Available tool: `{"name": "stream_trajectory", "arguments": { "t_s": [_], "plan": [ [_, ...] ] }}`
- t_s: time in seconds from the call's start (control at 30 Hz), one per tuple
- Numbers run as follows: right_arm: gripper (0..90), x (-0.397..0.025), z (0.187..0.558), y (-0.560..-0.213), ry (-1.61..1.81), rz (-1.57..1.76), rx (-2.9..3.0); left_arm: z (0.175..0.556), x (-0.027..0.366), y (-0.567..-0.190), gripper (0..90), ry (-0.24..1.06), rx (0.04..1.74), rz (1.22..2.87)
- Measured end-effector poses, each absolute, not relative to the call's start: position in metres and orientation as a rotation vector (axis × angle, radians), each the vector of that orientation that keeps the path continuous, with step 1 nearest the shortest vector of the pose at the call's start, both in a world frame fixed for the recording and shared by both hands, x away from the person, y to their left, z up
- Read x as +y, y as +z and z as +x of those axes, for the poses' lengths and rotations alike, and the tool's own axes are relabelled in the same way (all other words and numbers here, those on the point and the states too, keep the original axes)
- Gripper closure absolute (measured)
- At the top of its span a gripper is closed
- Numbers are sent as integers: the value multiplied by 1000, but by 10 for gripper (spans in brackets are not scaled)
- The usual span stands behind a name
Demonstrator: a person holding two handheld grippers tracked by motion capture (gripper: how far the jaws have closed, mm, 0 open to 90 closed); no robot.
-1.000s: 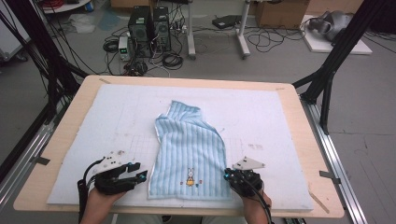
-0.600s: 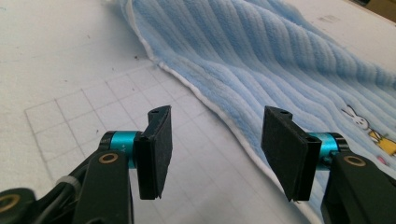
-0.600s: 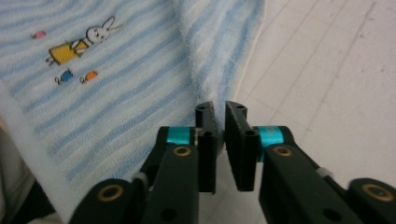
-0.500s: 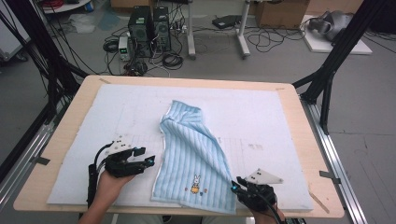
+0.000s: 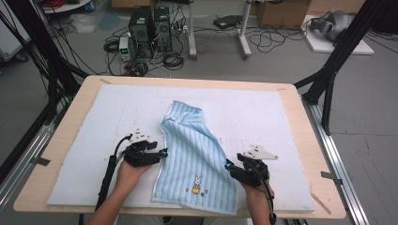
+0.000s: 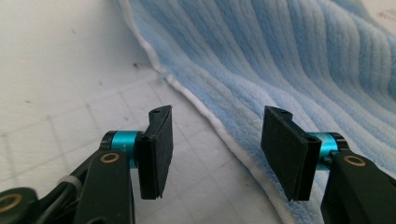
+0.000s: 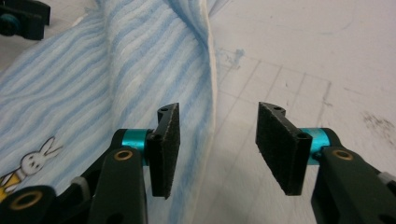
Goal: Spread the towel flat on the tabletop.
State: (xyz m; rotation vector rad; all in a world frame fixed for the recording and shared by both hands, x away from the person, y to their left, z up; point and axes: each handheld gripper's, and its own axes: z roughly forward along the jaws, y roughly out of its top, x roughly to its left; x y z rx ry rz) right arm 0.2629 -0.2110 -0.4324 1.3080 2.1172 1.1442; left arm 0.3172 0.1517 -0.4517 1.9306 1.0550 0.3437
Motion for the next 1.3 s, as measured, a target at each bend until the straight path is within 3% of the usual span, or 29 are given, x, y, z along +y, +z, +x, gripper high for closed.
{"name": "stream_trajectory", "arguments": {
  "t_s": [0.2, 0.3, 0.37, 0.4, 0.5, 1.03, 1.1, 1.13, 1.3],
  "plan": [
    [560, -192, 279, -440, 1066, 1295, 2205, 310, 136, -451, 613, 426, 961, 2046],
    [675, -188, 280, -446, 1002, 1313, 2234, 308, 135, -450, 859, 383, 966, 2043],
    [817, -190, 277, -446, 1027, 1325, 2239, 306, 136, -449, 869, 370, 963, 2057],
    [858, -191, 275, -445, 1031, 1324, 2246, 305, 137, -448, 871, 357, 964, 2065],
    [863, -194, 266, -444, 1016, 1306, 2267, 298, 140, -445, 871, 331, 950, 2098],
    [863, -211, 218, -441, 1044, 1320, 2287, 242, 167, -449, 871, 169, 899, 2037],
    [830, -212, 213, -438, 1061, 1316, 2293, 238, 169, -449, 865, 174, 882, 2030],
    [791, -212, 213, -436, 1071, 1309, 2285, 237, 170, -447, 851, 176, 880, 2017],
    [635, -217, 227, -421, 1183, 1350, 2155, 245, 178, -437, 575, 216, 893, 1938]
  ]
}}
